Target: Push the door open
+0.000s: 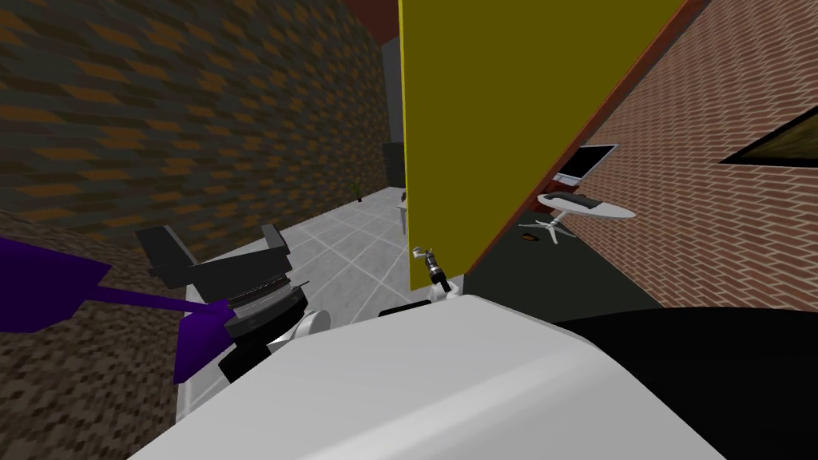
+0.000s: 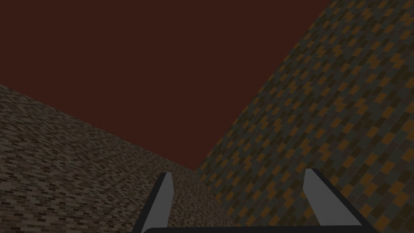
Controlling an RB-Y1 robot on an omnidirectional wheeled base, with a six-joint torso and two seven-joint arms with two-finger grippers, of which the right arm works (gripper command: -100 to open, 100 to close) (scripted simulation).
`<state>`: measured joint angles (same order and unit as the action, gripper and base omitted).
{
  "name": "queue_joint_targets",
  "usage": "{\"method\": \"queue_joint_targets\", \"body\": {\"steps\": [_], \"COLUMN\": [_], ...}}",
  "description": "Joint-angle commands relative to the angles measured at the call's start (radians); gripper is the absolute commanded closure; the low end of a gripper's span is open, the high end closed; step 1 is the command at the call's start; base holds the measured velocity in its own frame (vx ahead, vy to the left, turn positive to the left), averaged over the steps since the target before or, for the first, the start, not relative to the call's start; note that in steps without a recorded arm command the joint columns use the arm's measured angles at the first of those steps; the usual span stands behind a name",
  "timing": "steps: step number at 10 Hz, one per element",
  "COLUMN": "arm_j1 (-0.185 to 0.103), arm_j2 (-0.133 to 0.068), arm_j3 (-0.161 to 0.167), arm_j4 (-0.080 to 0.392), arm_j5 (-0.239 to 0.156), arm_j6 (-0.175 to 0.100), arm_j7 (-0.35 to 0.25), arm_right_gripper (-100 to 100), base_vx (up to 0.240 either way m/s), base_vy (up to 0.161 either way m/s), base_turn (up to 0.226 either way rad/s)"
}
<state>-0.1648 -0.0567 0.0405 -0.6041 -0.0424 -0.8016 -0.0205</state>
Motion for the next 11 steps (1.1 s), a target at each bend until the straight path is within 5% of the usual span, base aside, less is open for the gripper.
{"method": "queue_joint_targets", "body": {"steps": [1, 9, 11], "arm_j1": [0.0, -0.001, -0.001], "arm_j2": [-0.005, 0.003, -0.013], "arm_j3": [-0.016, -0.088, -0.105], "arm_j4": [-0.017, -0.012, -0.006], "arm_j5": [-0.009, -0.048, -0.057], "arm_j6": [0.008, 0.007, 0.004], "arm_j7": [0.006, 0.036, 0.039], "arm_right_gripper": [100, 100, 100], "base_vx": [0.143, 0.169, 0.105], "base_vy": [0.086, 0.103, 0.041], "base_turn": [-0.048, -0.056, -0.039]}}
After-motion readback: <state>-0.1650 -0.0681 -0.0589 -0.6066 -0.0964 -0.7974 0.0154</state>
